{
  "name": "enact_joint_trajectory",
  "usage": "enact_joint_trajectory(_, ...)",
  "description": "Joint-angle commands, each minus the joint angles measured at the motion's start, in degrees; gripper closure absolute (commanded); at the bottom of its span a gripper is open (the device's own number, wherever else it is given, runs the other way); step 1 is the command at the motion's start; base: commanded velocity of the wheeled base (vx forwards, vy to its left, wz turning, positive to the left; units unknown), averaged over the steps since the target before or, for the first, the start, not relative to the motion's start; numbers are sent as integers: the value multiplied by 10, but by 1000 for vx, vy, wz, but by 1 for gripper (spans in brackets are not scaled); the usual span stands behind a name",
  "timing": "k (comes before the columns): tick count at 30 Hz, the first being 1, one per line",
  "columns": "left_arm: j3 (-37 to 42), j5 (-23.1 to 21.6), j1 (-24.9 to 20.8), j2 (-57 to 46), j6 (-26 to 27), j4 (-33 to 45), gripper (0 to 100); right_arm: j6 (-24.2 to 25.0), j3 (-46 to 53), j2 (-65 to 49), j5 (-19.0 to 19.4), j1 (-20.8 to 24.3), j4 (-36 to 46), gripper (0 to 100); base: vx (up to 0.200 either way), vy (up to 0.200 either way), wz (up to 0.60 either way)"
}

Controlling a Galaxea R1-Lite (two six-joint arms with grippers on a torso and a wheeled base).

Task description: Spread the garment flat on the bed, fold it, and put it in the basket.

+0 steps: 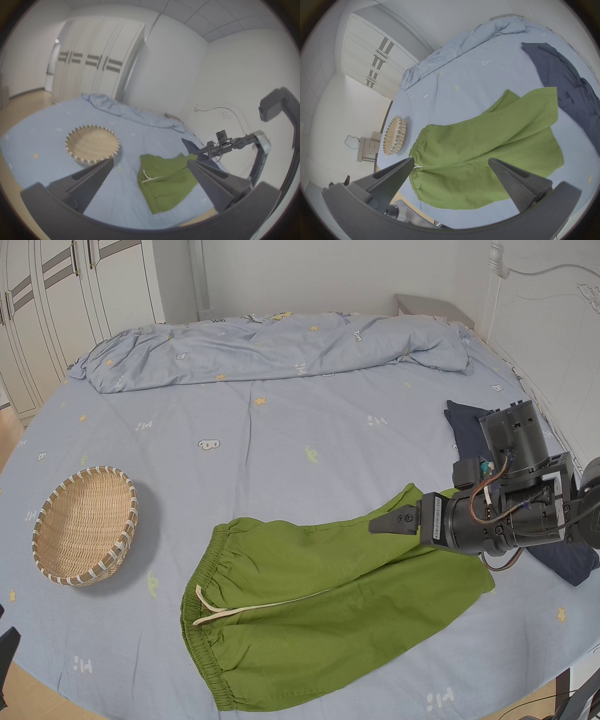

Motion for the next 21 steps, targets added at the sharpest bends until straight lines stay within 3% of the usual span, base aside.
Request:
enact_joint_trajectory(1,-11,-87,-125,357,-129,-9,0,-1,65,-48,-3,-76,10,0,0,0,0)
enact_joint_trajectory(4,5,-118,-124,429,-135,-61,0,-5,76,-46,-5,-100,11,0,0,0,0)
enact_joint_trajectory(9,58,-167,-141,511,-115,-72,0,-19,103,-65,7,-134,12,0,0,0,0)
enact_joint_trajectory(12,82,-168,-145,531,-98,-84,0,-29,114,-84,38,-139,12,0,0,0,0)
enact_joint_trajectory(21,204,-169,-149,619,-40,-235,0,-40,119,-119,43,-133,13,0,0,0,0)
